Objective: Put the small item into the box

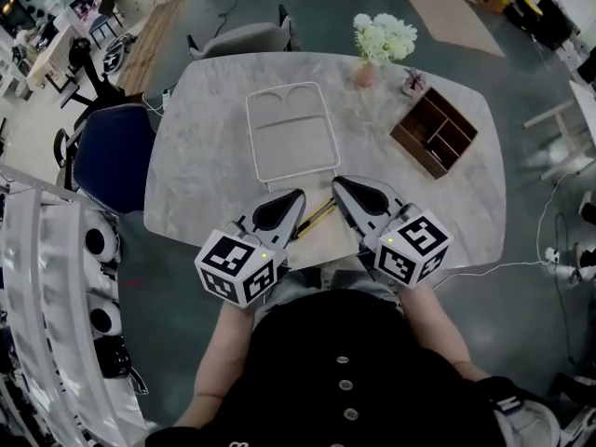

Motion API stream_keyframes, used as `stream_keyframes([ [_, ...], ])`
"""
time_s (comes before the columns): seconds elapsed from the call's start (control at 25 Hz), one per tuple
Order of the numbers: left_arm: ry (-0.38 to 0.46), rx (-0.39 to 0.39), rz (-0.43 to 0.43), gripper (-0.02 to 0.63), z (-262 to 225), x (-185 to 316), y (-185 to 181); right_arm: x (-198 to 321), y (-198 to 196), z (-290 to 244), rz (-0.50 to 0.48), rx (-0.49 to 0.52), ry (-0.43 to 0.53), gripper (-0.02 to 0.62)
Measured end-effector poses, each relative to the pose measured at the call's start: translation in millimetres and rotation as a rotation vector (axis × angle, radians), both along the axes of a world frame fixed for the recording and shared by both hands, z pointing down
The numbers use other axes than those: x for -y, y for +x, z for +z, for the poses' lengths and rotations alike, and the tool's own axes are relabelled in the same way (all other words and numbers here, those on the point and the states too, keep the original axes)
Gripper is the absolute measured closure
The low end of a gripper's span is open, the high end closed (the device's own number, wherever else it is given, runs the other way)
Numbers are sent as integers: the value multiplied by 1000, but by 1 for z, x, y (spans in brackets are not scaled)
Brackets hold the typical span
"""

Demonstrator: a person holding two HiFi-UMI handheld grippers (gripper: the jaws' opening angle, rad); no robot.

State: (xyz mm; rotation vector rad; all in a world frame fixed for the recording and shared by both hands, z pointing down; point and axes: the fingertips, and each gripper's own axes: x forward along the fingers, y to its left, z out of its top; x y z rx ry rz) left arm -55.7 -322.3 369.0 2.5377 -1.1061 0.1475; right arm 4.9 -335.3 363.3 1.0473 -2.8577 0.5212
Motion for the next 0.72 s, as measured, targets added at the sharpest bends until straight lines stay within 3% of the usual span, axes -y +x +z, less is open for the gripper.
stream_keyframes([
  [0.24, -37, -7, -7, 589, 11, -2, -1, -3, -1, 5, -13, 1, -10, 592],
  [0.48, -37, 55, 0, 589, 20, -4, 3, -6, -2, 9, -25, -15, -21, 592],
  [0.72, -36, 53, 19, 589, 19, -4, 6, -6, -3, 12, -31, -27, -36, 592],
])
